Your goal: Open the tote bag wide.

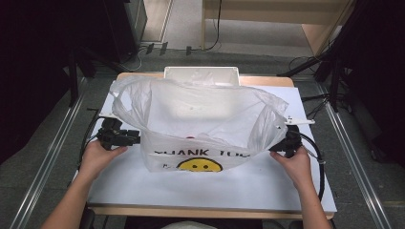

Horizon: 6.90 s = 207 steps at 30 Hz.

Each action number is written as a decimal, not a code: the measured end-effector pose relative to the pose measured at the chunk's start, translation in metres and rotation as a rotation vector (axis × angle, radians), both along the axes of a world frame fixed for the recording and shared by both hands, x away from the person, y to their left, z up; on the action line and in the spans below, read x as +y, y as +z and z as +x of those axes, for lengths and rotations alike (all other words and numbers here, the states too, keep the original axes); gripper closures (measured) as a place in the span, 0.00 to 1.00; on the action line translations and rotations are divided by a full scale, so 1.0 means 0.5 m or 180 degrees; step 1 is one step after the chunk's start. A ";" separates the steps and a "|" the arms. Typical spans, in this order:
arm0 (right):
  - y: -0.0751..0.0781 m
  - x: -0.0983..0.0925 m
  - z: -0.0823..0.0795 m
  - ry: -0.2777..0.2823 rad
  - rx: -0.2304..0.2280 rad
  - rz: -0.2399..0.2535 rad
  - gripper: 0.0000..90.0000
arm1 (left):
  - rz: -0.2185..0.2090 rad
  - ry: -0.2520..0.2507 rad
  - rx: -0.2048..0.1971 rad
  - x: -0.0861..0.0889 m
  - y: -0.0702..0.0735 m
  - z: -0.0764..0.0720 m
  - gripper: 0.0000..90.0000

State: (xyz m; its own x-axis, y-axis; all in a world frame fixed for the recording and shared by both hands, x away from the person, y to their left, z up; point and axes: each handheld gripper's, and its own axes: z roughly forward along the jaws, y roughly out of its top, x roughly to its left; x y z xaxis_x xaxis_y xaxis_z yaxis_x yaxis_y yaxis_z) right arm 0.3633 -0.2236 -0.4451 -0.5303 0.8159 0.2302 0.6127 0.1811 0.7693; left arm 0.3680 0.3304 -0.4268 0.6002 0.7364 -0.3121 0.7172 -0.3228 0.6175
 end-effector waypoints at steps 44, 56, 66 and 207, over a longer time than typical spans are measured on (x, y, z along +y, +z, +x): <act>0.017 -0.041 -0.008 -0.0060 -0.0080 0.0222 0.45 | 0.0159 -0.0142 0.0005 -0.010 -0.007 0.000 0.47; 0.055 -0.052 -0.016 -0.0018 -0.0119 0.0285 0.58 | -0.0063 -0.0483 -0.0008 -0.031 0.044 0.000 0.74; 0.147 -0.044 -0.027 0.0224 -0.0209 0.0371 0.70 | -0.0114 -0.0695 -0.0225 -0.063 0.167 -0.001 0.93; 0.117 0.247 -0.026 0.1009 -0.0067 -0.0005 1.00 | -0.0037 -0.0568 -0.0373 -0.120 0.117 -0.044 0.93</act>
State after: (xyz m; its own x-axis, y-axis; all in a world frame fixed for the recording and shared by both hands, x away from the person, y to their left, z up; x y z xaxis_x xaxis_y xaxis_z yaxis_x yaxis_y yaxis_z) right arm 0.3501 -0.1003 -0.3867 -0.7628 0.6097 0.2154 0.5095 0.3615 0.7809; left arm 0.3459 0.2707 -0.3685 0.7536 0.6119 -0.2404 0.5723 -0.4307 0.6978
